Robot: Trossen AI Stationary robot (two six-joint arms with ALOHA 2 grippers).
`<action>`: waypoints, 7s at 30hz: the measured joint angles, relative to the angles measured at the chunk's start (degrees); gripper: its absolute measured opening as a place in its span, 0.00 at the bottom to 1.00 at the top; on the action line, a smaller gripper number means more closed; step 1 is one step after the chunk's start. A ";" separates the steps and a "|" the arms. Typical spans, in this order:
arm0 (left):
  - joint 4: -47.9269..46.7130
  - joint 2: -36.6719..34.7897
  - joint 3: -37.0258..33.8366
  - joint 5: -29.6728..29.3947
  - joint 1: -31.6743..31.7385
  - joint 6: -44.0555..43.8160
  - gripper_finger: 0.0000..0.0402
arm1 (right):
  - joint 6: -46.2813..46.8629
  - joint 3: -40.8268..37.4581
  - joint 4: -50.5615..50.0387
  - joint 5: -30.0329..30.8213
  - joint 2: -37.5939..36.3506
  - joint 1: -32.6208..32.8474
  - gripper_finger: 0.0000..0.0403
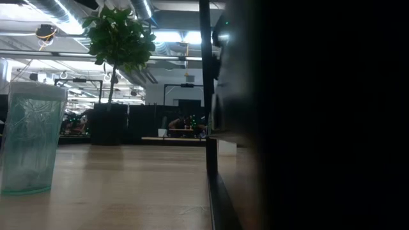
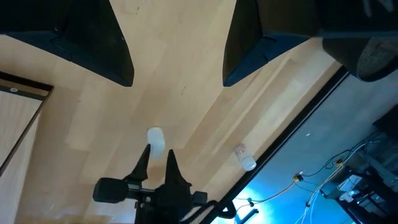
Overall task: Pick and place medicine bottles onto shelf by color
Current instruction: Put the bottom white pill bottle on the shelf aligned with the other white pill bottle
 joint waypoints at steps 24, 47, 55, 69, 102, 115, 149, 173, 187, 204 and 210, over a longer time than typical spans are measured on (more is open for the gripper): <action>-0.81 0.02 0.02 0.00 0.28 -0.02 0.60 | 2.59 0.00 2.05 0.43 2.85 -0.37 0.55; -0.99 0.02 0.02 0.00 0.48 0.44 0.60 | 8.30 0.07 1.60 0.62 2.81 0.22 0.38; -0.98 0.02 0.02 0.00 0.48 0.46 0.60 | 8.58 3.03 -0.92 0.53 2.79 1.29 0.37; -0.98 0.02 0.02 0.00 0.48 0.48 0.60 | 8.67 16.06 -20.94 5.46 2.74 6.27 0.38; -0.29 0.00 0.02 -0.06 0.67 1.49 0.60 | 31.00 28.96 -63.75 25.32 -0.91 14.32 0.38; -0.30 0.00 0.02 -0.09 3.01 1.53 0.60 | 47.98 9.43 -60.15 21.22 -23.92 19.04 0.38; 39.13 0.02 0.02 20.85 1.09 40.23 0.60 | 94.37 -4.61 -42.60 20.83 -25.09 65.08 0.38; 52.06 0.02 0.02 26.09 1.11 45.09 0.60 | 94.73 -4.48 -34.75 20.89 -11.64 73.31 0.38; 52.67 0.02 0.02 25.33 2.50 45.16 0.60 | 94.69 -4.50 -32.39 23.29 -11.53 73.26 0.38; 52.59 0.02 0.02 25.24 2.49 46.95 0.60 | 94.99 -4.55 -31.65 26.58 -11.53 73.24 0.38; 52.59 0.02 0.02 25.25 2.49 46.93 0.60 | 94.99 -4.55 -31.58 26.58 -11.53 73.24 0.38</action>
